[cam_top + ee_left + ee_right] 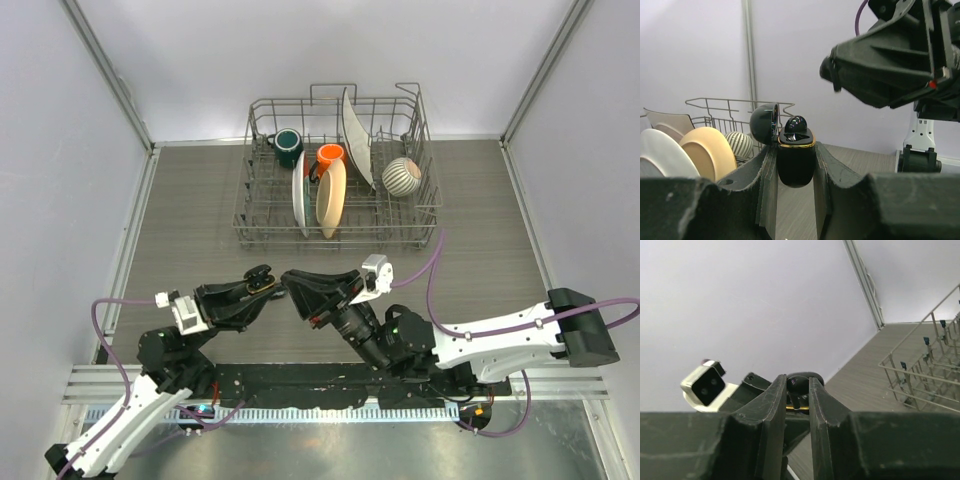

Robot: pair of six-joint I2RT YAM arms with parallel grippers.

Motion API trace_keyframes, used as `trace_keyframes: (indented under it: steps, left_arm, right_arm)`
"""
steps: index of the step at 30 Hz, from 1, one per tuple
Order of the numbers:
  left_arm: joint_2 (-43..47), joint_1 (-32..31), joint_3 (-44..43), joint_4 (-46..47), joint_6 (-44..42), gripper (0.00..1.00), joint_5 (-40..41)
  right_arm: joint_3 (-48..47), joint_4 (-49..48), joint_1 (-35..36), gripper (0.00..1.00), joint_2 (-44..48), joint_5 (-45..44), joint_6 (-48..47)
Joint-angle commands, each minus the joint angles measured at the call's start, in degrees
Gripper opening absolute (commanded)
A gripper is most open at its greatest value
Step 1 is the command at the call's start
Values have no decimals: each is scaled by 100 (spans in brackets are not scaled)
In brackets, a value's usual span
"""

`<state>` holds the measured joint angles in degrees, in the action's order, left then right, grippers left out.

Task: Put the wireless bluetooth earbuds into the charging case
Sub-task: Place the earbud in the charging case.

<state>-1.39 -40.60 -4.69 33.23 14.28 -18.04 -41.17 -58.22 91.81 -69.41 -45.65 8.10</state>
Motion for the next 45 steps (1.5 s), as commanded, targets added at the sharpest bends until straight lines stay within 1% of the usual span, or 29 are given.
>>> trace_keyframes:
  steps: [1, 5, 14, 23, 31, 45]
  left_arm:
    - [-133, -1, -173, 350, -57, 0, -68]
    - [-256, -1, -181, 456, -66, 0, -155]
    - [-494, -1, -225, 658, -49, 0, -332]
    - [-450, -1, -269, 649, -57, 0, -349]
    - [-476, -1, -278, 684, -49, 0, -358]
    - [-389, -1, -305, 728, -5, 0, -375]
  right_arm:
    - [-436, -270, 30, 1, -20, 170, -160]
    - [-690, 73, 30, 1, -99, 249, -46]
    - [-1165, 1066, -40, 1, -416, 284, 534]
    - [-1095, 1181, -216, 1, -495, 346, 895]
    - [-1165, 1234, -251, 1, -697, 399, 869]
    - [-1209, 1269, -260, 1, -908, 223, 693]
